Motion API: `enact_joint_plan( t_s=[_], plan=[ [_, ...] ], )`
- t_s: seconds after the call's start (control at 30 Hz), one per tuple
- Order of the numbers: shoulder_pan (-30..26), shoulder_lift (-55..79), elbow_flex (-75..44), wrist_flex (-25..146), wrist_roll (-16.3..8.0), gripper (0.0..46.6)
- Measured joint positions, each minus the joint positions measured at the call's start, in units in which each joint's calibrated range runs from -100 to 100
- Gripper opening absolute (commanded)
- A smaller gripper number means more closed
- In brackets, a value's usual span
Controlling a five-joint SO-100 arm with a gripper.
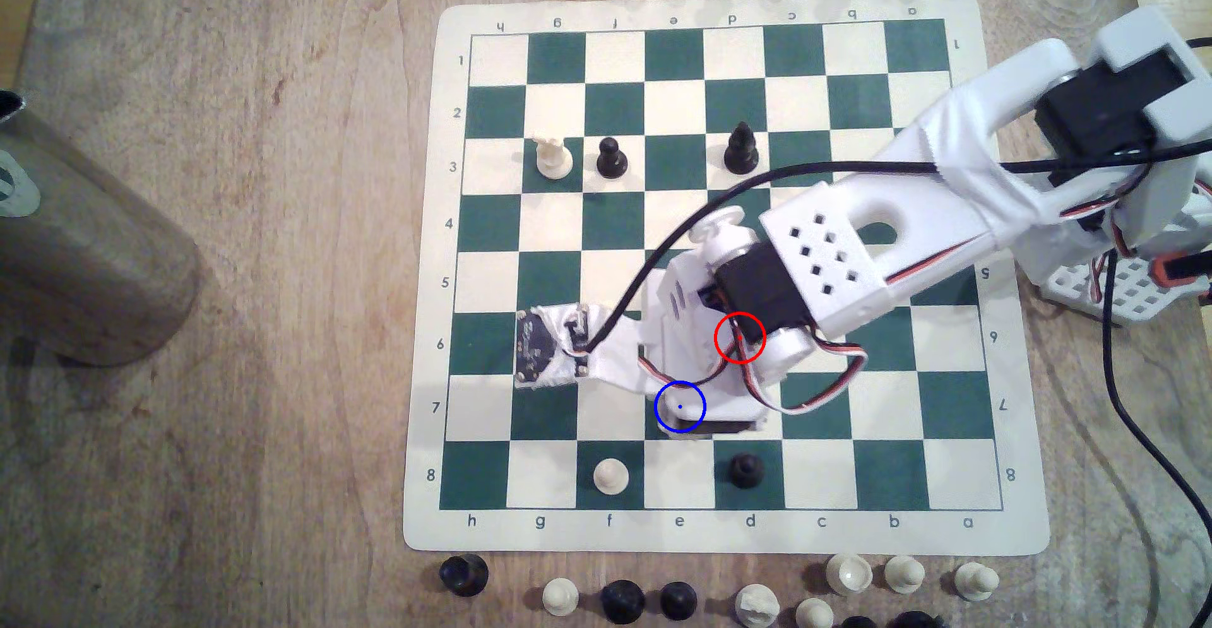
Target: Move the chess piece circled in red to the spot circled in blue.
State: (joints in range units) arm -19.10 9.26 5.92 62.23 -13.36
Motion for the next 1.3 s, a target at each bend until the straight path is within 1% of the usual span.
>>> enact_joint_plan(
  t_s=[0.73,0.93,0.97,1.03,1.07,1.1,1.23,1.3],
  plan=[
    [1.0,2.6,-1.2,-0.6,0.3,0.3],
    [1.0,4.2,-2.0,-0.7,0.3,1.4],
    [1.0,4.2,-2.0,-0.7,0.3,2.0],
    [1.0,4.2,-2.0,-0.7,0.3,7.5],
    [1.0,4.2,-2.0,-0.7,0.3,12.8],
    [1.0,4.2,-2.0,-0.7,0.3,14.9],
    [1.0,4.2,-2.0,-0.7,0.3,22.6],
    [1.0,4.2,-2.0,-0.6,0.7,24.0]
  ],
)
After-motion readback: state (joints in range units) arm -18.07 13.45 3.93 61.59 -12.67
